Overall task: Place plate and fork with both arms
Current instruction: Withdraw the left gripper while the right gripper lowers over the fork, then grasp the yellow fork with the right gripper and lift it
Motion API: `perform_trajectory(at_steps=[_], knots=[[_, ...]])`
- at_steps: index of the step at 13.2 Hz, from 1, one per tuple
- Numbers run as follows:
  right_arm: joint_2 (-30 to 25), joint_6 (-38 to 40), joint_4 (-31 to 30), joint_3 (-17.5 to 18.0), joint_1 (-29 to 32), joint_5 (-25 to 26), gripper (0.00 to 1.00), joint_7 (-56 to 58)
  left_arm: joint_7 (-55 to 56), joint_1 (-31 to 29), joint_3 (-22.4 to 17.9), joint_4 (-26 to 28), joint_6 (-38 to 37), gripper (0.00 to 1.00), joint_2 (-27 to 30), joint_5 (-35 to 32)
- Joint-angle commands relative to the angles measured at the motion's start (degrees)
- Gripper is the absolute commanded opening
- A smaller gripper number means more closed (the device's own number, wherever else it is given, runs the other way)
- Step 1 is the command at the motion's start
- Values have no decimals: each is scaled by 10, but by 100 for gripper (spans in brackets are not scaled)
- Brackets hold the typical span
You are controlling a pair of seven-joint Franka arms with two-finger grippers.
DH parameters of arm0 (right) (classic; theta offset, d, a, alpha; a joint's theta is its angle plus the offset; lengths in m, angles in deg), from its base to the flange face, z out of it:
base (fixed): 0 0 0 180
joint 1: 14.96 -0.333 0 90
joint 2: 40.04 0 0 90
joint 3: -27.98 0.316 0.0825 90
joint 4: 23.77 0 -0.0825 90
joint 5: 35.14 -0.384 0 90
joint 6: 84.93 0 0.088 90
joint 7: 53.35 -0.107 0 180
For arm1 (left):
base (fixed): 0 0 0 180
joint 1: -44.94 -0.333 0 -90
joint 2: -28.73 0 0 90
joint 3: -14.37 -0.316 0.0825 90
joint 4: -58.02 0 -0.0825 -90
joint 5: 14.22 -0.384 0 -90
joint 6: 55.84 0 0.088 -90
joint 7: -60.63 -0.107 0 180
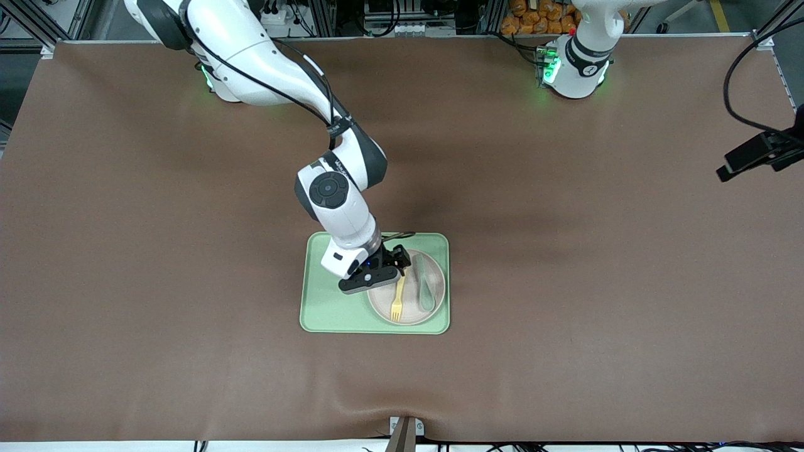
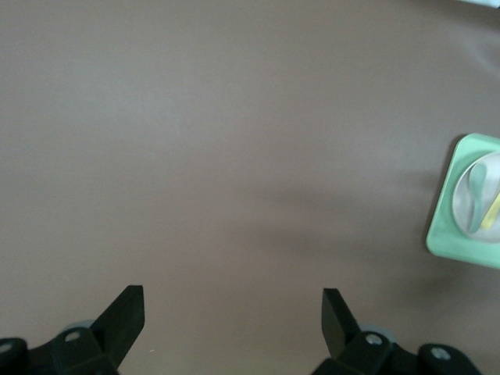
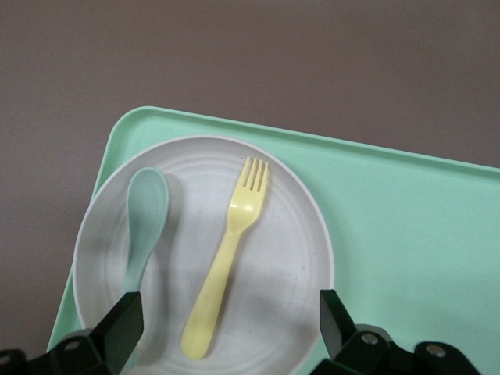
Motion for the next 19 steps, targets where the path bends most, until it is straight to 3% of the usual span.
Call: perform_trajectory(at_steps=[1, 2, 5, 10, 14, 19], knots=[[26, -19, 24, -6, -15, 3, 91, -6, -12, -4, 11, 0, -17, 100, 13, -8], [29, -20, 24, -6, -15, 3, 83, -7, -11, 2, 11, -1, -17, 100, 14, -7], [35, -23, 24, -6, -20, 4, 80, -7, -2, 82, -39, 2, -17, 100, 23, -11], [67, -93, 24, -6, -19, 3, 80, -7, 1, 82, -36, 6, -17, 100, 19, -8], [72, -94, 24, -8, -23, 13, 72, -6, 2, 84, -36, 6, -17, 100, 16, -9], [76, -94, 22, -8, -25, 30, 72, -7, -3, 80, -36, 5, -17, 100, 13, -8]])
